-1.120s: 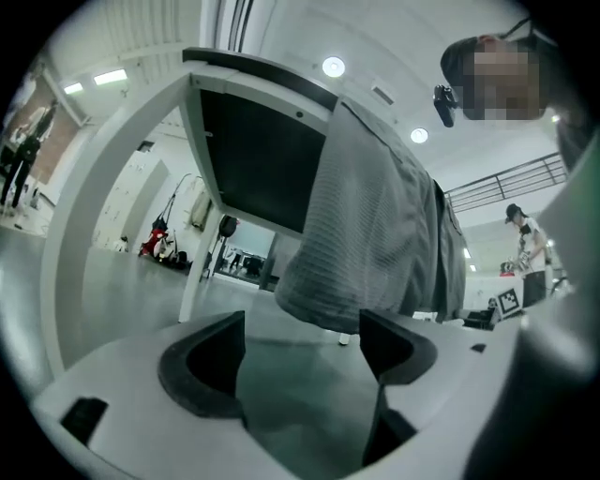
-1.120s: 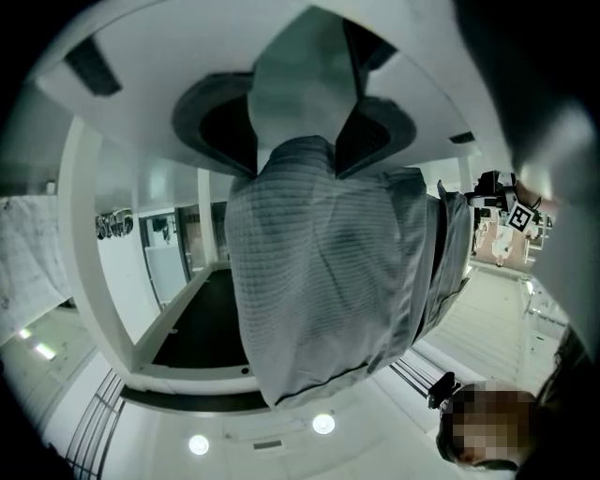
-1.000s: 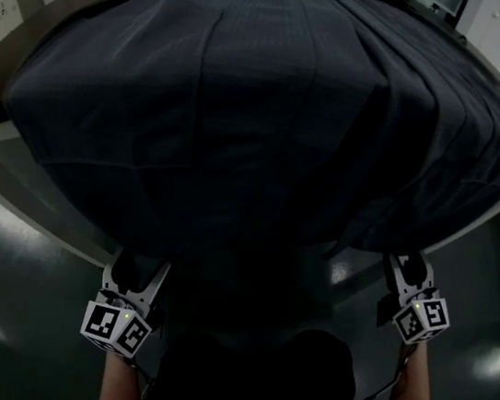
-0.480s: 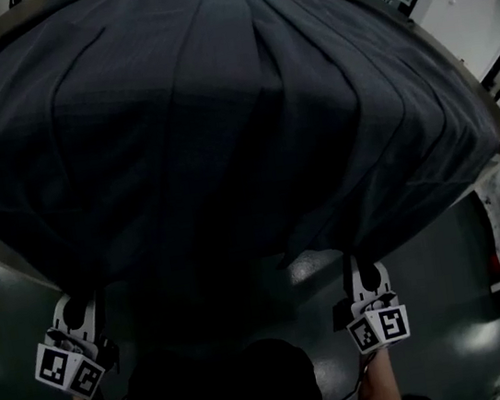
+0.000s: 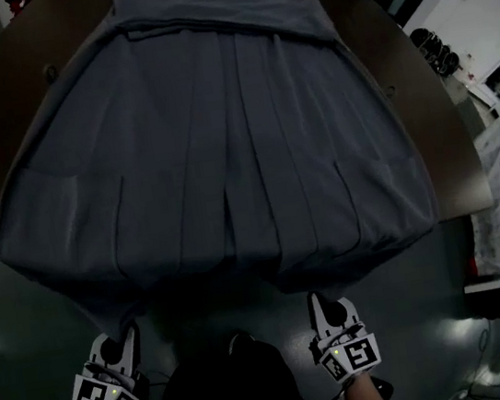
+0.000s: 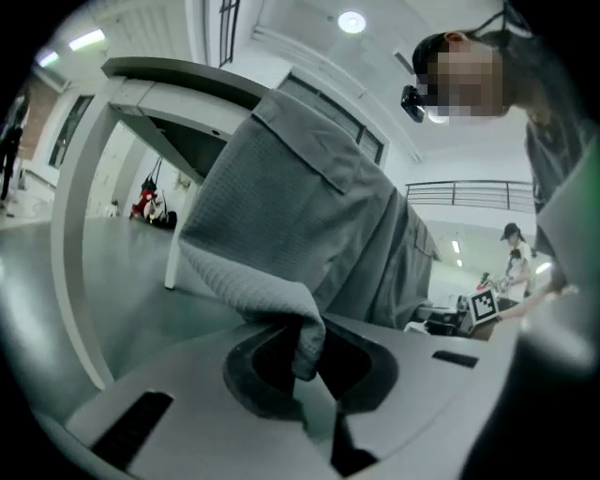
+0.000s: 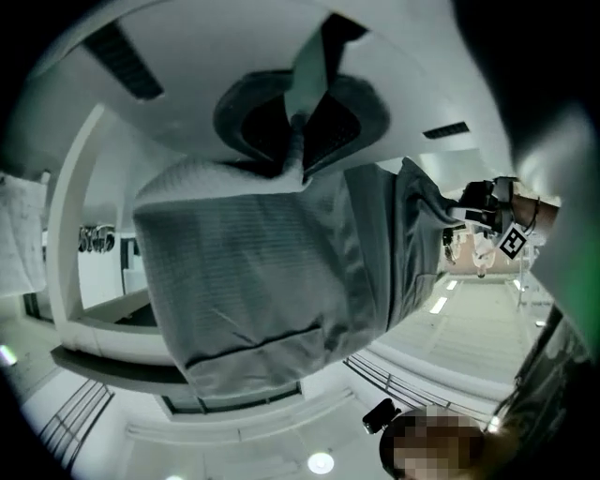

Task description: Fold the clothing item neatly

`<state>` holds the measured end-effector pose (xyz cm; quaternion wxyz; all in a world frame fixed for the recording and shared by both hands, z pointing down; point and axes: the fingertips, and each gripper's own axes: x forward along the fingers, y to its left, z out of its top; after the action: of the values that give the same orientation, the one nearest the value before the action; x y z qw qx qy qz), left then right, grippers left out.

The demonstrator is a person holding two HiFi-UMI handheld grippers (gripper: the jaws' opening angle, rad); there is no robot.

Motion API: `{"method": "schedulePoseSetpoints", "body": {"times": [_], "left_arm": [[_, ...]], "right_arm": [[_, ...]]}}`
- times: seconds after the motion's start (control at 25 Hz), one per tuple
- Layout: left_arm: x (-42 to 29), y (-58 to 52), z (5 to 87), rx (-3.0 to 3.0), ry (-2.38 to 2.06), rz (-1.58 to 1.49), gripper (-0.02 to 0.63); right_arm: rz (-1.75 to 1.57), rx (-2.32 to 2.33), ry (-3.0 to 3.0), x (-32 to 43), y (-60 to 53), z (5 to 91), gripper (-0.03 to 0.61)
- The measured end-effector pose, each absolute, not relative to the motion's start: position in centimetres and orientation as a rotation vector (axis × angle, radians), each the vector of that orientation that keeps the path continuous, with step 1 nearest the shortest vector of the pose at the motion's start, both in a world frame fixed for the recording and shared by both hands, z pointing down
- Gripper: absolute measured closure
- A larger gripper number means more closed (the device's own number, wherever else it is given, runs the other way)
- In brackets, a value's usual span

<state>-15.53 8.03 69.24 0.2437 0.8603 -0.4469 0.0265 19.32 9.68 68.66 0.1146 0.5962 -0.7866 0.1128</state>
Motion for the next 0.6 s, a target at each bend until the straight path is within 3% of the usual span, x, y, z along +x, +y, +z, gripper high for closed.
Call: {"method": "schedulePoseSetpoints", "body": {"times": [0.2,0.6], "left_arm": [[-14.8,11.6,61.7,2.267,-1.134,0.157,0.597],[-14.5,11.6,42.0,2.328,-1.077,0.184,0.597]], "right_arm": [[0.539,1.712,-2.303,18.9,12.0,61.6,0.575],[0.537,1.632,-2.304,18.9,13.3,44.5,0.575]]}}
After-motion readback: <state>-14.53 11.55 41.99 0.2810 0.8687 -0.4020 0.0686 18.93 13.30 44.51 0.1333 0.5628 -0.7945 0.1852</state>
